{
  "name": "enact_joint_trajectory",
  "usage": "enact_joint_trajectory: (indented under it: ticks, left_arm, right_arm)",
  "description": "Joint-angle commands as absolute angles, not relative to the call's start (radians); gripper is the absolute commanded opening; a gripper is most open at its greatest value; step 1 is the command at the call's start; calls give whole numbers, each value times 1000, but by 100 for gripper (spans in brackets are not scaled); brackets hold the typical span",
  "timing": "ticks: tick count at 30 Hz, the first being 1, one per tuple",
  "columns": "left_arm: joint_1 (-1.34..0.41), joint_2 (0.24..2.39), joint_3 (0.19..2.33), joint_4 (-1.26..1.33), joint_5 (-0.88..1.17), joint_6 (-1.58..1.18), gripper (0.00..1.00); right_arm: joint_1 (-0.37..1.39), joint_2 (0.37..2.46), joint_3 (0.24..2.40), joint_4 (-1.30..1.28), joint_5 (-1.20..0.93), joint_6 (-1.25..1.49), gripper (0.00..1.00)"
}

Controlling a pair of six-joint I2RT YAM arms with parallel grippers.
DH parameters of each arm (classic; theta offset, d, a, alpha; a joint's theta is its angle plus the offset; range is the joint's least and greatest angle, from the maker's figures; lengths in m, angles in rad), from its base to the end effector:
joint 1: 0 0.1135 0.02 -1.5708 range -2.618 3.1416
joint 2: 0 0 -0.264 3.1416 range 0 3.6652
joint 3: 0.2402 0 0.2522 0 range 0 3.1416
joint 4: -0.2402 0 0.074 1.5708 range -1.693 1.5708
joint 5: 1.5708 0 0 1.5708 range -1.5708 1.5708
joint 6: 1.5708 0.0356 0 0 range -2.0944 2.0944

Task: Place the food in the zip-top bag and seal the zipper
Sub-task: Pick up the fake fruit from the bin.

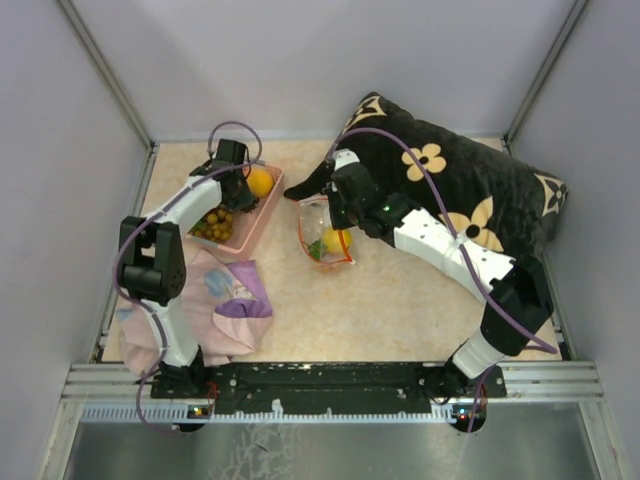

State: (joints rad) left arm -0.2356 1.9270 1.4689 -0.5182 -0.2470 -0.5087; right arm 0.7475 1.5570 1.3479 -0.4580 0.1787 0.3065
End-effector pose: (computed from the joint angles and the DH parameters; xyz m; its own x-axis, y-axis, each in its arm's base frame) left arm 0.4095 -0.0894 0.2165 -0.7489 -0.3059 -0.5878 -0.3109 0.9456 -0.0959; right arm 0.2640 0.2361 0.3179 -0.6036 -0.1546 -0.7822 -0.4032 0.9055 0.1322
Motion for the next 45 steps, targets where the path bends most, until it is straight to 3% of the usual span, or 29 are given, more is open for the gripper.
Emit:
enact_joint_trajectory:
  ticks: [1, 2, 20, 31, 45]
  left_arm:
    - [-232, 1828, 1478, -543, -223, -448, 3]
    - [-233, 1815, 1482, -551, -218, -443, 0]
    - [-233, 1516, 1421, -591, -96, -333, 0]
    - [-233, 1281, 1396, -550, 103, -246, 0]
    - [-240, 1173, 1492, -547, 503, -282, 0]
  right_arm:
    - [738, 1498, 1351, -433, 183, 299, 0]
    - [738, 1496, 1350, -433, 183, 300, 0]
    - [738, 1474, 1353, -432, 182, 310, 0]
    - [738, 1511, 1380, -407, 175, 328, 0]
    - [738, 1569, 1411, -375, 141, 379, 0]
